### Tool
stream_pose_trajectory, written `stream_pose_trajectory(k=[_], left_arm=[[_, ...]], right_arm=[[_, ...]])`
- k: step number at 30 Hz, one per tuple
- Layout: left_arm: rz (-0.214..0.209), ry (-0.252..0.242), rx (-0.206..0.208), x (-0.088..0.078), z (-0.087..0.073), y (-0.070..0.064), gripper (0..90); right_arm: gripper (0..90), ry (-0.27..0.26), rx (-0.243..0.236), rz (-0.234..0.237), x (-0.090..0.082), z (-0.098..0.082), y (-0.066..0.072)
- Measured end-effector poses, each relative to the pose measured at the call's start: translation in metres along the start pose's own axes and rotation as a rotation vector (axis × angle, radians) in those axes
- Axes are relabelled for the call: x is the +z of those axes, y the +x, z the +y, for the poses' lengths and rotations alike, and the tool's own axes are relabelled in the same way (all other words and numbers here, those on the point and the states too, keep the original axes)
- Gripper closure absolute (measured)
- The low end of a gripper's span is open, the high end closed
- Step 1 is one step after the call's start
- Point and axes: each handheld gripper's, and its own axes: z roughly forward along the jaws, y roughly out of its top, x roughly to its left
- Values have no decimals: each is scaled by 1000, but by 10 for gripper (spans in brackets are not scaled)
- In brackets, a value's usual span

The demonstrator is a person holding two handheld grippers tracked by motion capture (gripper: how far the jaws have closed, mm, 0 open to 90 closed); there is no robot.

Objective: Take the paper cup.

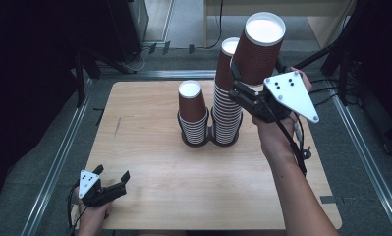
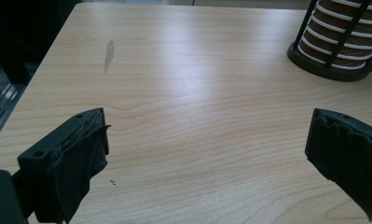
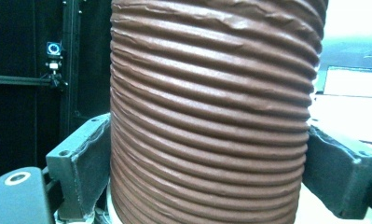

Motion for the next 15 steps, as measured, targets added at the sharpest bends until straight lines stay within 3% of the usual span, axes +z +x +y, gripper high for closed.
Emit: stream_pose_trajectory(k=[15], left_arm=[[2,1,4,0,0,0,0]], right_arm=[[112,26,7,-5,-12,-13,-4]])
